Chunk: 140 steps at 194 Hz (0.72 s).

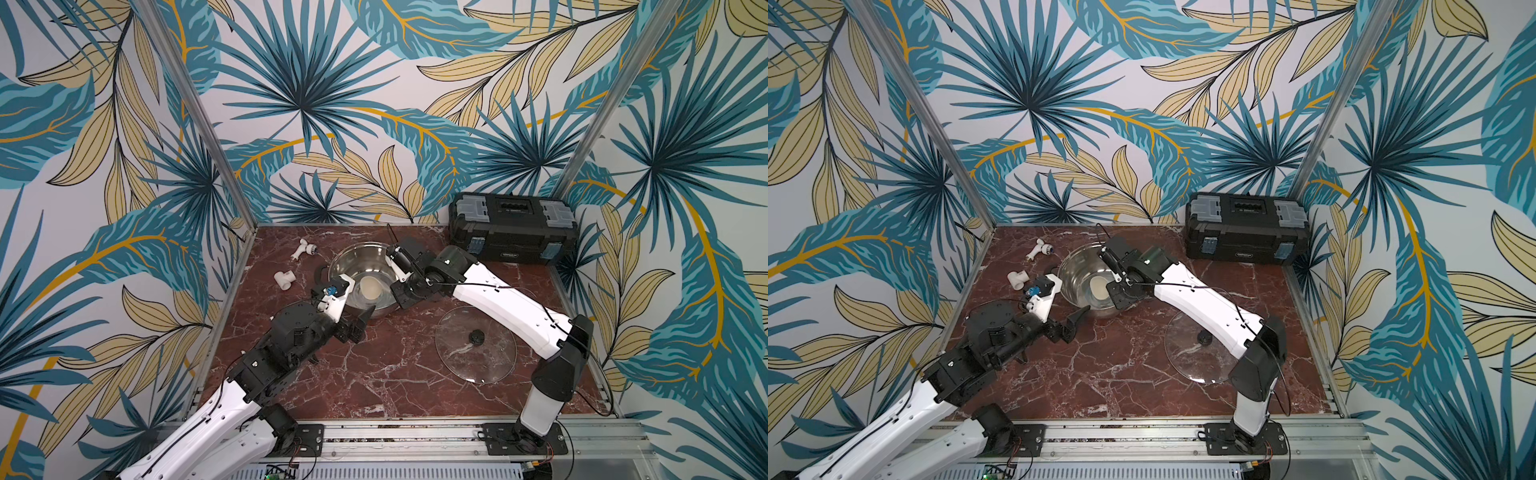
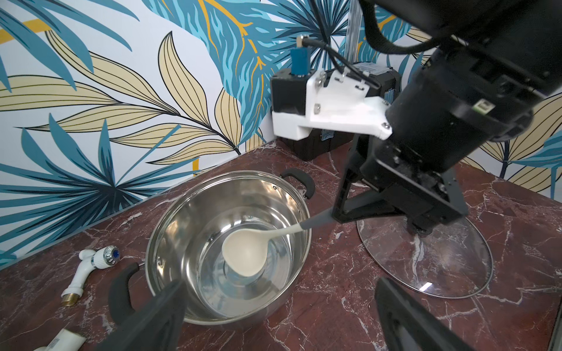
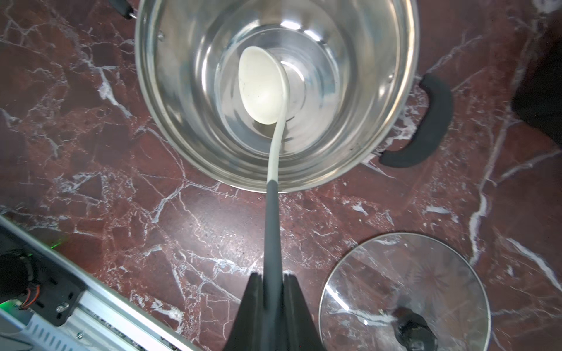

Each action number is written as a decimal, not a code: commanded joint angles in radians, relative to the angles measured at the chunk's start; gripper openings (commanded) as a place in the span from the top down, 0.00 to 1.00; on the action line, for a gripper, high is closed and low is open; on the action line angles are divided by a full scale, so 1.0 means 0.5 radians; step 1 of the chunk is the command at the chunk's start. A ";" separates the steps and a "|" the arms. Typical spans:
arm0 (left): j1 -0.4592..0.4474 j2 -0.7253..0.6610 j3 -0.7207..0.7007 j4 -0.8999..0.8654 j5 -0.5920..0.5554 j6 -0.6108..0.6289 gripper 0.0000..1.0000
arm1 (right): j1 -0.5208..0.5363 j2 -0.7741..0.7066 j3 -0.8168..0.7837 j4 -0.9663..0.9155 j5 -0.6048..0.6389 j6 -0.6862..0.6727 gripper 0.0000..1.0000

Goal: Stir the soup with a spoon
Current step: Stir the soup in the pan with a stick.

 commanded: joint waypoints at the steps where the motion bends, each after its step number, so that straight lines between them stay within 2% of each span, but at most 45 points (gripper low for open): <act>1: 0.008 -0.030 -0.003 -0.008 0.018 0.006 0.00 | 0.005 0.027 -0.017 -0.116 0.266 0.004 1.00; 40: 0.011 -0.041 0.000 -0.015 0.021 0.000 0.00 | 0.001 0.179 0.139 -0.138 0.470 0.024 1.00; 73: 0.010 -0.046 0.001 -0.018 0.024 -0.008 0.00 | 0.003 0.301 0.294 -0.055 0.494 0.030 1.00; 112: 0.011 -0.061 0.001 -0.018 0.016 -0.009 0.00 | 0.002 0.391 0.374 0.142 0.346 0.006 1.00; 140: 0.010 -0.085 -0.020 -0.012 0.007 -0.009 0.00 | 0.002 0.414 0.379 0.269 0.072 0.003 1.00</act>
